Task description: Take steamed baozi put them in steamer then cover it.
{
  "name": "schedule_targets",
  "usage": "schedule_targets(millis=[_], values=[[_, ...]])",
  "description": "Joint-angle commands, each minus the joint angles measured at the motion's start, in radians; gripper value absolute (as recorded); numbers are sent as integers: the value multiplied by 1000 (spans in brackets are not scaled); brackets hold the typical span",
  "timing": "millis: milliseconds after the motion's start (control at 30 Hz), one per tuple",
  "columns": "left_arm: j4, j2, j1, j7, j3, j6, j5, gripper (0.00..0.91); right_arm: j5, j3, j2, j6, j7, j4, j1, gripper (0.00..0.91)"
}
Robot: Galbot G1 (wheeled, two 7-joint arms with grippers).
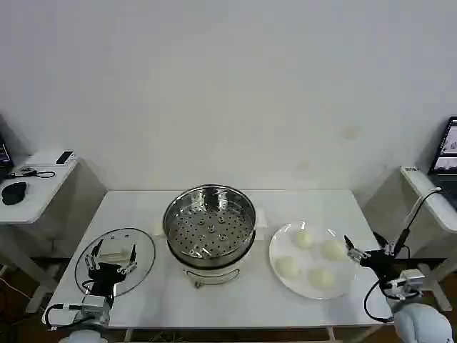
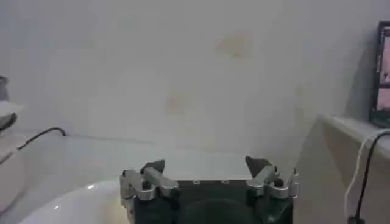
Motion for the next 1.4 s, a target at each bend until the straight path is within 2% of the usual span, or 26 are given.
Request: schedule_targets(millis=[33,100,133,200,267,300,367,433,467,500,533,600,633,700,733,800,1000,1200,1400], values=[[-9,3,5,4,8,3,17,907,-171,-26,-111,-60,6,33,85,907],[-15,1,5,4,10,2,17,907,-188,-34,-154,-105,-57,37,122,907],[-18,-4,3,4,11,2,18,907,-172,-38,-202,-183,-213,31,183,907],[-20,-10,0,4,12,2,21,907,-170,-55,-248,-269,-306,8,246,907],[-22,-19,-1,2,12,0,23,907,-196,-88,-306,-266,-426,-47,303,907],[-24,-22,0,1,11,-1,23,907,-245,-115,-343,-276,-516,-73,359,907],[-28,-26,5,1,10,-2,23,907,-308,-159,-396,-287,-639,-102,411,907],[-32,-25,10,2,9,-4,23,907,-364,-213,-441,-295,-737,-139,471,907],[-33,-25,10,2,8,-5,23,907,-382,-229,-451,-282,-777,-147,504,907],[-33,-26,11,3,6,-5,23,907,-422,-248,-455,-277,-867,-170,547,907],[-35,-27,10,4,4,-5,24,907,-446,-263,-457,-249,-889,-197,585,907],[-38,-29,11,5,0,-4,25,907,-491,-311,-454,-244,-1022,-249,683,907],[-40,-30,12,6,-1,-3,26,907,-528,-354,-455,-212,-1069,-275,732,907],[-46,-29,18,7,-5,-3,29,907,-576,-469,-453,-194,-1099,-331,841,907],[-50,-29,22,9,-6,-3,30,907,-586,-479,-453,-192,-1105,-331,841,907],[-58,-29,30,12,-8,-3,29,907,-645,-656,-446,-167,-1124,-385,949,907],[-68,-34,41,16,-10,-2,39,907,-692,-915,-393,-122,-1150,-483,1164,907],[-88,-37,52,19,-10,-2,41,907,-745,-1075,-323,-89,-1162,-557,1262,907],[-85,-37,55,18,-9,-2,41,907,-762,-1157,-284,-78,-1170,-599,1283,907]])
